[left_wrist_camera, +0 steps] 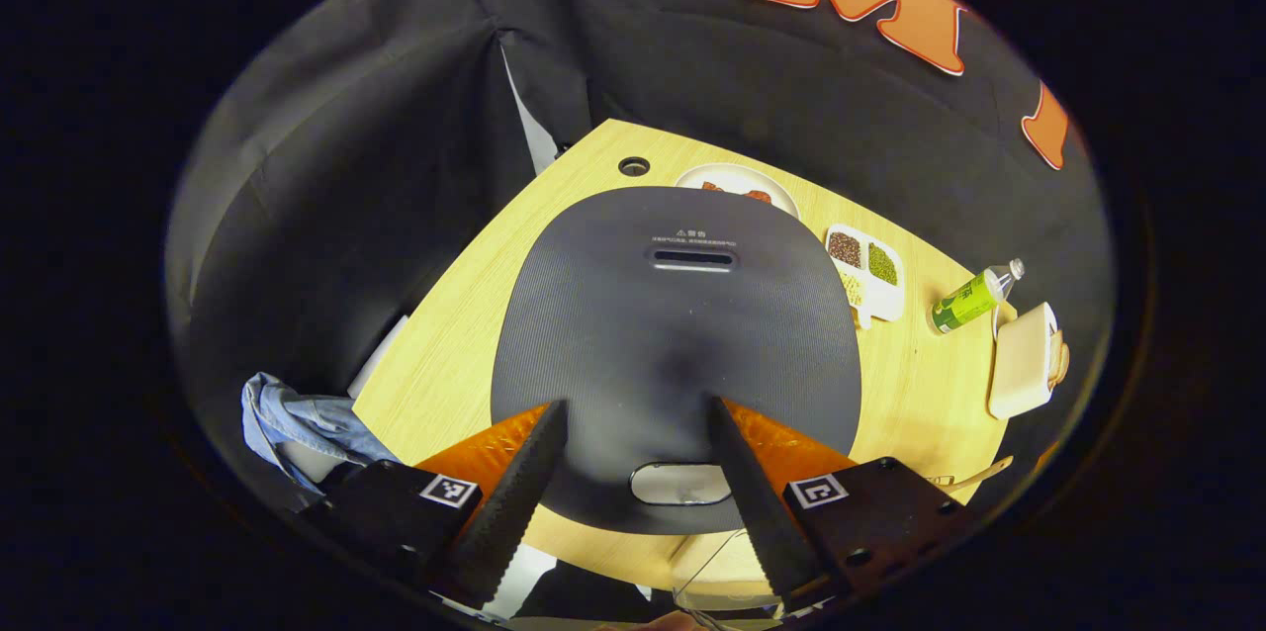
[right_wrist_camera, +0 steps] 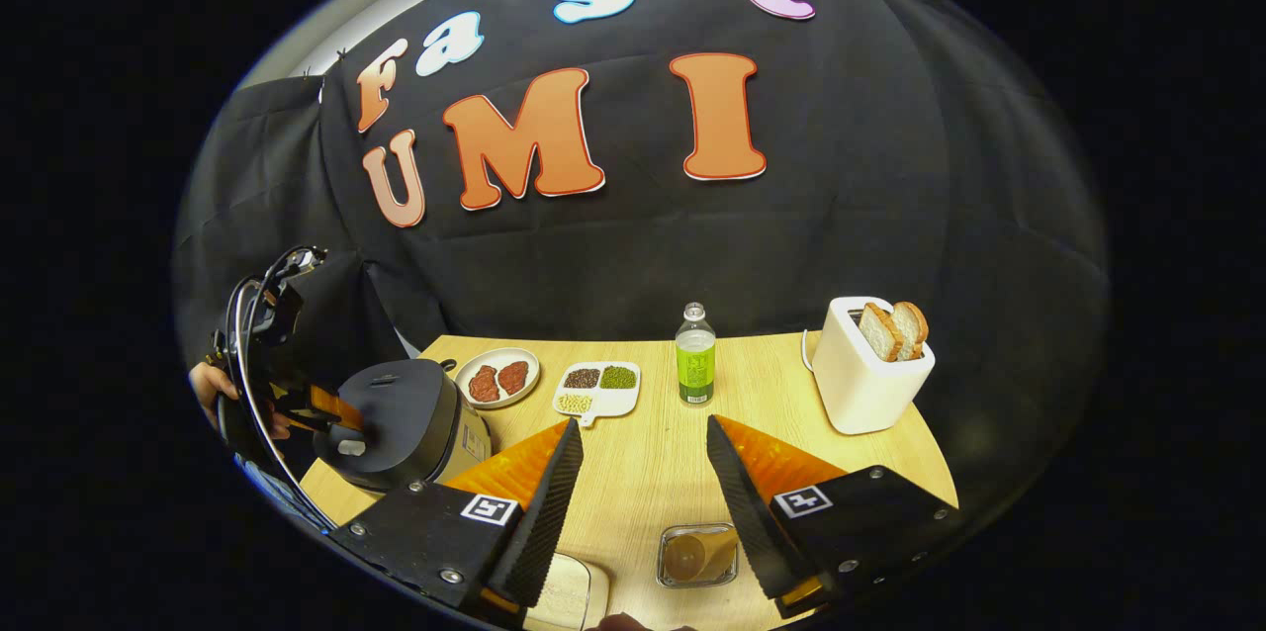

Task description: Close the left gripper, press the button to open the rice cooker; take a wooden spoon from the chopstick holder with the right hand, scoop a spoonful of rice and pour it into the rice cooker, then put the wooden spoon back into the chopstick holder.

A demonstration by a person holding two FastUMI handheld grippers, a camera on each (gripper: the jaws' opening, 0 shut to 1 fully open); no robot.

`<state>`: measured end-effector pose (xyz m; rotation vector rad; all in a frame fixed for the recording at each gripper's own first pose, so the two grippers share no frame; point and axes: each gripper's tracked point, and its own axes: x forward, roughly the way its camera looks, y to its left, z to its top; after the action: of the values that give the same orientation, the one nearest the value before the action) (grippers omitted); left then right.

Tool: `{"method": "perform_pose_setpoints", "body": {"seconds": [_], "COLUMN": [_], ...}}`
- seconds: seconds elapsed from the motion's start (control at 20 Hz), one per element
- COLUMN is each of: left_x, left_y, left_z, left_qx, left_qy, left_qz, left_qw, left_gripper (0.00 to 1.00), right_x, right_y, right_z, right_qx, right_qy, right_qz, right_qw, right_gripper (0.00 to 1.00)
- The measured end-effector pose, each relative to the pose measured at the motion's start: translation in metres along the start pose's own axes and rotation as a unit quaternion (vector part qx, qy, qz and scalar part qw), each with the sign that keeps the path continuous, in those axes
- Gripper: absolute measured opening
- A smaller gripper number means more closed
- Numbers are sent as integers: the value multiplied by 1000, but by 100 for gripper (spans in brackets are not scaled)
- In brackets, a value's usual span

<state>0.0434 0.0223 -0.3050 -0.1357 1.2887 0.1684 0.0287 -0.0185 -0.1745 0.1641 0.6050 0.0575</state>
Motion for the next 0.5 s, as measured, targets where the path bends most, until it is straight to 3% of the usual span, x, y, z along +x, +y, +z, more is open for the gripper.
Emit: {"method": "perform_pose_setpoints", "body": {"seconds": [0.25,0.5], "left_x": [3,-1], "left_y": [-1,1], "left_z": [-3,2], "left_qx": [-7,-2], "left_qy": [15,-52], "left_qz": [-1,0], "left_qw": [1000,999], "left_gripper": [99,99], "right_x": [1,-2], "right_y": [3,11], "right_z": [0,11], "right_qx": [6,3], "right_qy": [0,-12], "right_qz": [6,14], "right_qw": [1000,1000], "right_gripper": [80,80]}}
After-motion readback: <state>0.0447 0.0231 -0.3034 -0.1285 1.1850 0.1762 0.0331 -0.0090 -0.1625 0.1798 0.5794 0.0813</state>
